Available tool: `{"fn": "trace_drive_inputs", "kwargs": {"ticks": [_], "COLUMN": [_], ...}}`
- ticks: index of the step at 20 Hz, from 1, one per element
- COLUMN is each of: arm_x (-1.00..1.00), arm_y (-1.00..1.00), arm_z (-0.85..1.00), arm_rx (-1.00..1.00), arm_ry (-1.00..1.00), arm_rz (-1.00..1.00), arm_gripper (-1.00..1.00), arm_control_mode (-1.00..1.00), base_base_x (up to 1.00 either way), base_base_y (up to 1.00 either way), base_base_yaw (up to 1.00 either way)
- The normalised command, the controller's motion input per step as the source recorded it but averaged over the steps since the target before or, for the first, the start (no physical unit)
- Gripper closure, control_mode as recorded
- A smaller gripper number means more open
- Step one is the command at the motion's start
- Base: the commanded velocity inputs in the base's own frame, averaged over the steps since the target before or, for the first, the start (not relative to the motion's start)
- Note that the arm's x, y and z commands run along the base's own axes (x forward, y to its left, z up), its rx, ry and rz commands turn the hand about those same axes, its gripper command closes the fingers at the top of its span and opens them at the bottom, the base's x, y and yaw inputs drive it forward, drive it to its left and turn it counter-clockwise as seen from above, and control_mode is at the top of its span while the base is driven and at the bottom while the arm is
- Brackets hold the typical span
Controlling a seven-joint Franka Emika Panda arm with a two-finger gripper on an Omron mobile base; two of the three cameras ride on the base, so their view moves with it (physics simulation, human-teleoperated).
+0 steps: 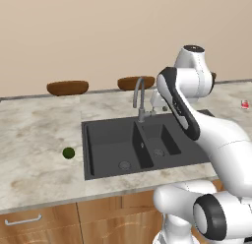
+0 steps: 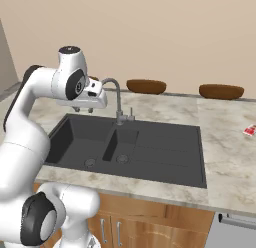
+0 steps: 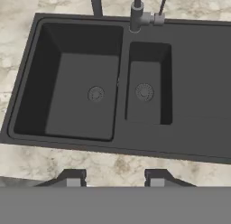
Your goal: Turn on the sink faucet. Then move the lime from the counter to the sink. Turn off the sink. Move the vegetable from the sink to the pot next to the stove. Finally move the pot to the rear right burner.
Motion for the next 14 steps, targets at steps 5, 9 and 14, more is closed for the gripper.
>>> {"fn": "trace_drive_inputs", "kwargs": {"ticks": [5, 9, 14], "arm_x": [0.0, 0.0, 0.05], "arm_y": [-0.19, -0.6, -0.62], "arm_z": [-0.01, -0.03, -0.03], "arm_rx": [0.0, 0.01, 0.02], "arm_ry": [-0.01, -0.03, 0.0], "arm_rz": [0.0, 0.0, 0.0], "arm_gripper": [-1.0, -1.0, -1.0], "arm_control_mode": [-1.0, -1.0, -1.0], "base_base_x": [0.0, 0.0, 0.0], "base_base_y": [0.0, 0.0, 0.0], "base_base_yaw": [0.0, 0.0, 0.0]}}
